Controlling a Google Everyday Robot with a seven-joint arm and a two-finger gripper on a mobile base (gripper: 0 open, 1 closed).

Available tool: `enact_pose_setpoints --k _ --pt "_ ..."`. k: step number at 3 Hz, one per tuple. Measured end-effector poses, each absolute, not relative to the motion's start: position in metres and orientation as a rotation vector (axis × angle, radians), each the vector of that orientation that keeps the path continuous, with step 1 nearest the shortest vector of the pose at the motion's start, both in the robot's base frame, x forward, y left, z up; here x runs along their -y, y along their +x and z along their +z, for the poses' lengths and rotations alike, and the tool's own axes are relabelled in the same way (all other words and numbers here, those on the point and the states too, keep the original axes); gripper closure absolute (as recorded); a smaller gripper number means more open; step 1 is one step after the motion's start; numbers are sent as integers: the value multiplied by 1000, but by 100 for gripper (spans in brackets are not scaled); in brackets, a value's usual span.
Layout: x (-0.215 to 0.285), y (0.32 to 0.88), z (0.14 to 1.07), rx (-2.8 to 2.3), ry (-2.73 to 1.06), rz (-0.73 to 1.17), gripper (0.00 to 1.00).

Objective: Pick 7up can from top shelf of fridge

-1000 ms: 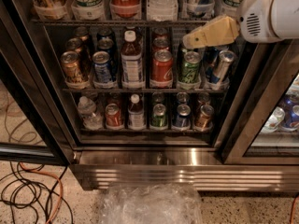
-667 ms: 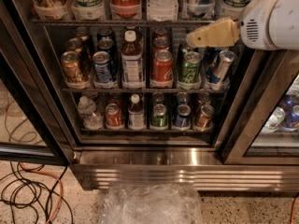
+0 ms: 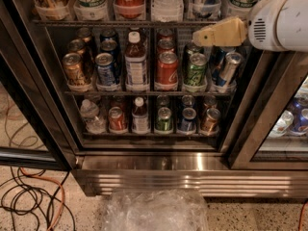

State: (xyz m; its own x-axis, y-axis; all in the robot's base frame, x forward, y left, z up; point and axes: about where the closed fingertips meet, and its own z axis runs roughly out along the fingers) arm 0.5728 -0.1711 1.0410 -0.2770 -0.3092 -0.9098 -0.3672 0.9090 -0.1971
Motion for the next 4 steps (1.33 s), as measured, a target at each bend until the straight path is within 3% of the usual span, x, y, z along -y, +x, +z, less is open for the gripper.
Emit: enact_pose_setpoints --k 4 --pt "176 616 1063 -1705 -373 68 0"
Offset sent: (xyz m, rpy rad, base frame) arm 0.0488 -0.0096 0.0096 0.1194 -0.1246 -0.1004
